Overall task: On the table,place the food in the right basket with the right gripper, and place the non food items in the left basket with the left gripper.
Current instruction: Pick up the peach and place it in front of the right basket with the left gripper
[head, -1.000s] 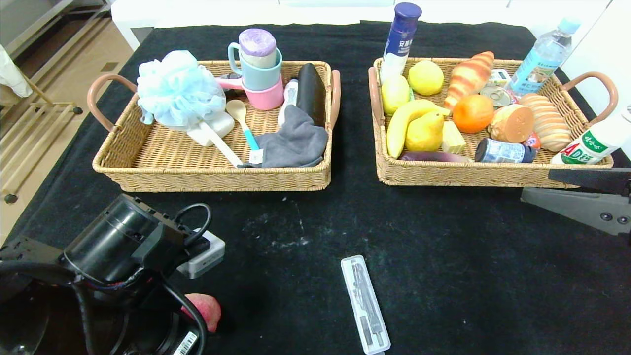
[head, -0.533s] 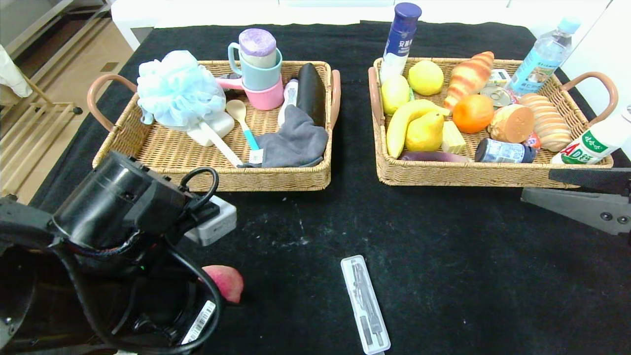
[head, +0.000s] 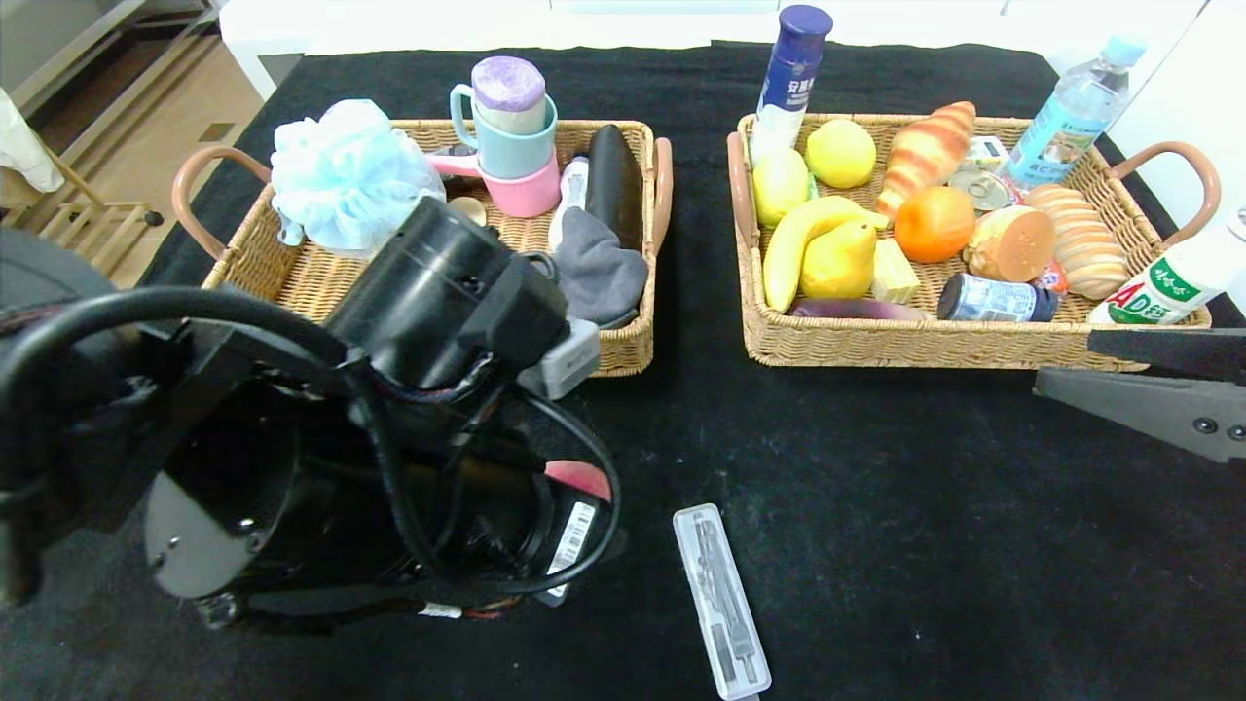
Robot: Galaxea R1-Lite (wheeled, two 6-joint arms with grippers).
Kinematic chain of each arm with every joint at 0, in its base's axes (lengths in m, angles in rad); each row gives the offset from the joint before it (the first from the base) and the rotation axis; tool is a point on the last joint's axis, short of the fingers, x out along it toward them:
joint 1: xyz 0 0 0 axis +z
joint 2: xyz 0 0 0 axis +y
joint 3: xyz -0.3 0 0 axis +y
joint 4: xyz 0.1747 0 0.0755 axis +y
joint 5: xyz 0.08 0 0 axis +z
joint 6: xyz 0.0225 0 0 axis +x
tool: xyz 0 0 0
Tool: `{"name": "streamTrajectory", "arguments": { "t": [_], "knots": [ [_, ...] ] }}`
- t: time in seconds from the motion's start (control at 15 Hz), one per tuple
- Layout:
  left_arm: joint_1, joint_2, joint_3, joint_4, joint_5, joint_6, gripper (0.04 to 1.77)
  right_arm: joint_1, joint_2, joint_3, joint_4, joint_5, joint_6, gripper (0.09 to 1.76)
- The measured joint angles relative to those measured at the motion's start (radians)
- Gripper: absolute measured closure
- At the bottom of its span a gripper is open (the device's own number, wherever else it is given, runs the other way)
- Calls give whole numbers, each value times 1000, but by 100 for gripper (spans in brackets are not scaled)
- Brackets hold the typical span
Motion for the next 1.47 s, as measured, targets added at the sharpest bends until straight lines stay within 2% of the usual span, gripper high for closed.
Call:
{"name": "streamTrajectory", "arguments": {
  "t": [0.47, 0.6, 0.73, 1.0, 1.33, 1.47],
  "knots": [
    [-40, 203, -247, -4, 0, -69, 71, 2, -5, 1, 0, 0, 0, 14],
    [-43, 243, -289, -68, -4, -96, 71, 2, -5, 1, 0, 0, 1, 14],
    [-50, 275, -307, -147, -14, -110, 71, 2, -6, 1, 0, 0, 1, 14],
    [-54, 323, -338, -172, -75, -124, 71, -4, -11, -6, 0, 0, 1, 14],
    [-67, 364, -360, -173, -84, -129, 71, -7, -15, -8, -3, 0, 2, 14],
    [-69, 370, -360, -173, -83, -127, 56, -7, -16, -8, -2, 0, 1, 14]
  ]
}}
